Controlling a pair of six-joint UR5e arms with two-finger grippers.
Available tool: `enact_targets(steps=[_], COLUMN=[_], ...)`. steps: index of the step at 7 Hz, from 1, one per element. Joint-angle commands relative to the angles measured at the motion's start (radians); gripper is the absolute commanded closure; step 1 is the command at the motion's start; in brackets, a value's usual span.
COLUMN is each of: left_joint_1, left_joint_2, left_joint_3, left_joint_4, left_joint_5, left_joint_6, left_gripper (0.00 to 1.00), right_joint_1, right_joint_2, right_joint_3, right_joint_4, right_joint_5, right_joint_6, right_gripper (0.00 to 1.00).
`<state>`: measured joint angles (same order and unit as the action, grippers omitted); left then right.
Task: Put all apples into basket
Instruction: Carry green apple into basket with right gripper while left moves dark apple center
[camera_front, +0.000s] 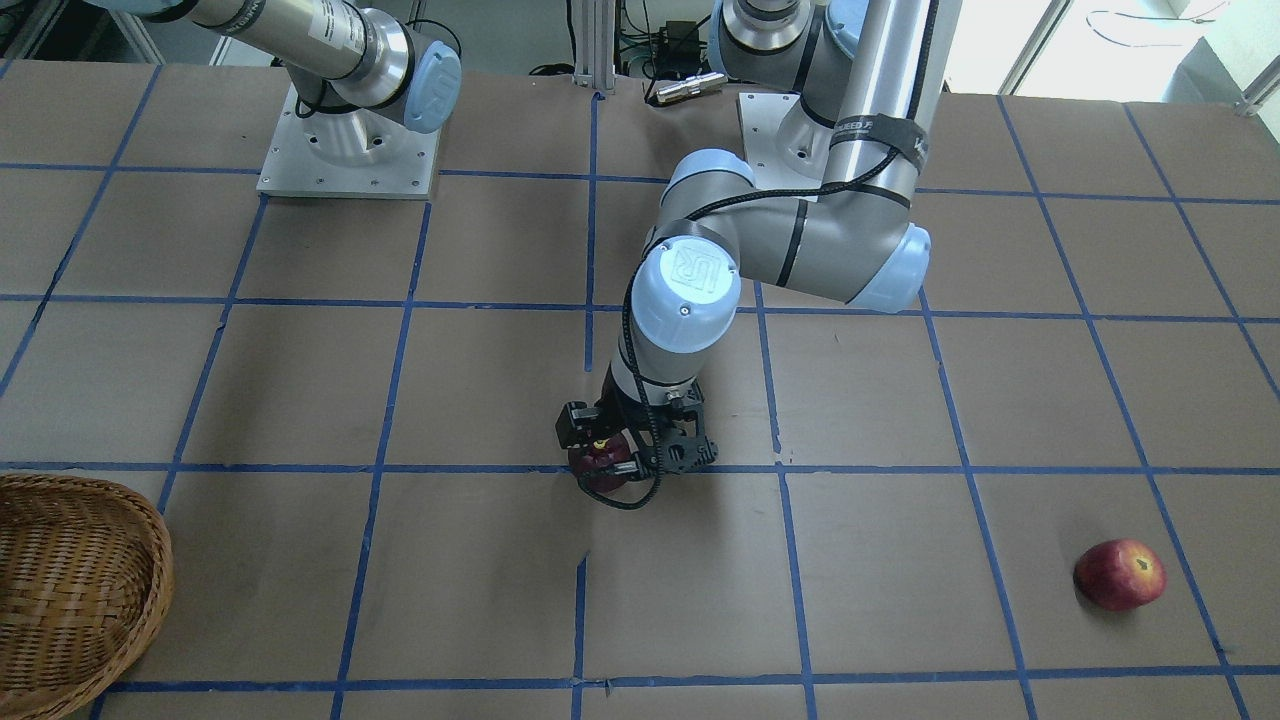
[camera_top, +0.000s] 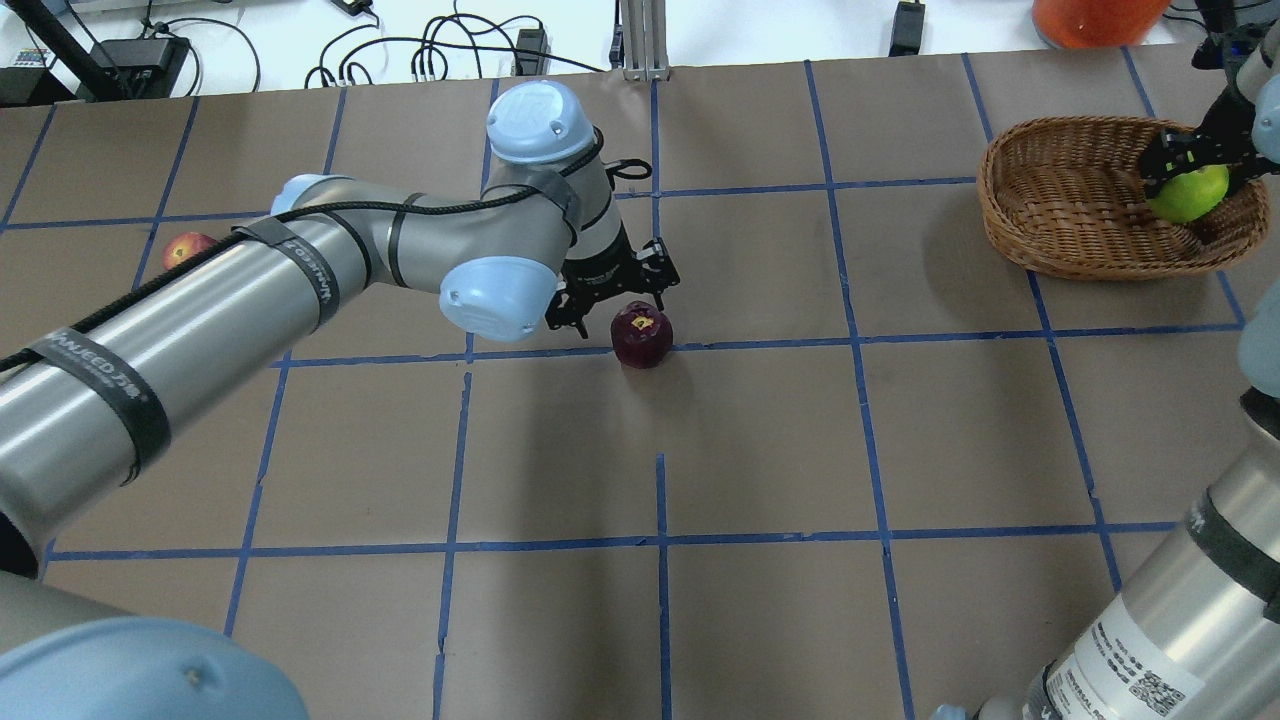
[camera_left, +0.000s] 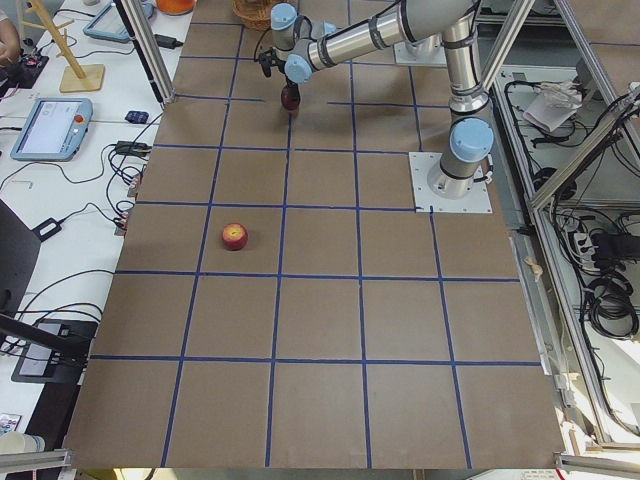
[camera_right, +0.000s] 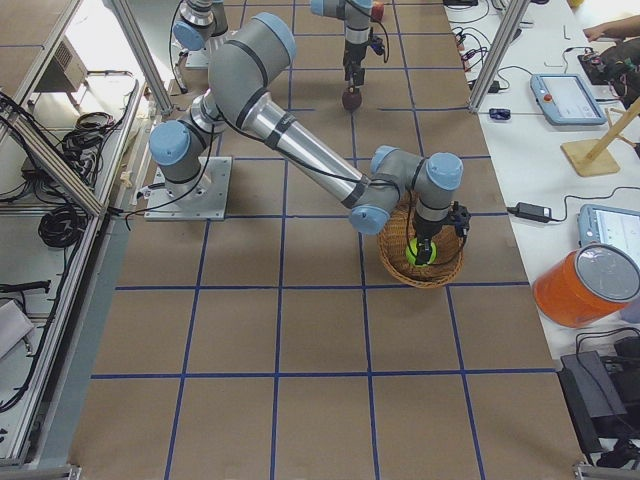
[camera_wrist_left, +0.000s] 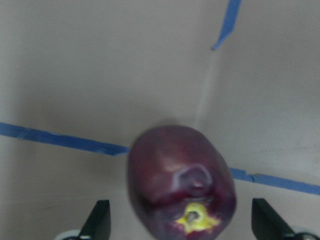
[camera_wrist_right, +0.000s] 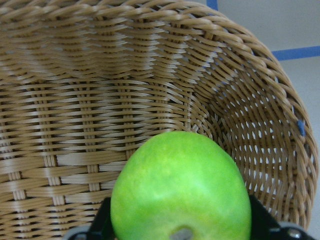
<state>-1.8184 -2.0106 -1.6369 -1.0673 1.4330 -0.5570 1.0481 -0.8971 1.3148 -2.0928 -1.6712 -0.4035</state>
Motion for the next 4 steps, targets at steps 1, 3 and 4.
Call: enact_targets(steps=[1, 3, 4], left_joint_1=[0.187, 0.386, 0.465], left_joint_2=[0.056, 0.05, 0.033], left_joint_3=[0.165, 0.288, 0.323], left_joint_4=[-0.251, -0.365, -0.378], left_joint_5=[0.012, 0.03, 0.032], left_joint_6=[0.238, 0.474, 0.646], left_gripper=[0.0, 0.0, 0.0], right_joint_1=[0.0, 0.019, 0.086], right_joint_2=[-0.008, -0.119, -0.213], right_joint_3=[0.003, -0.022, -0.02], right_joint_4=[0.016, 0.237, 0.372], right_joint_5=[-0.002, 0.01, 0.016], right_joint_6=[-0.002, 0.012, 0.024], right_gripper=[0.0, 0.0, 0.0])
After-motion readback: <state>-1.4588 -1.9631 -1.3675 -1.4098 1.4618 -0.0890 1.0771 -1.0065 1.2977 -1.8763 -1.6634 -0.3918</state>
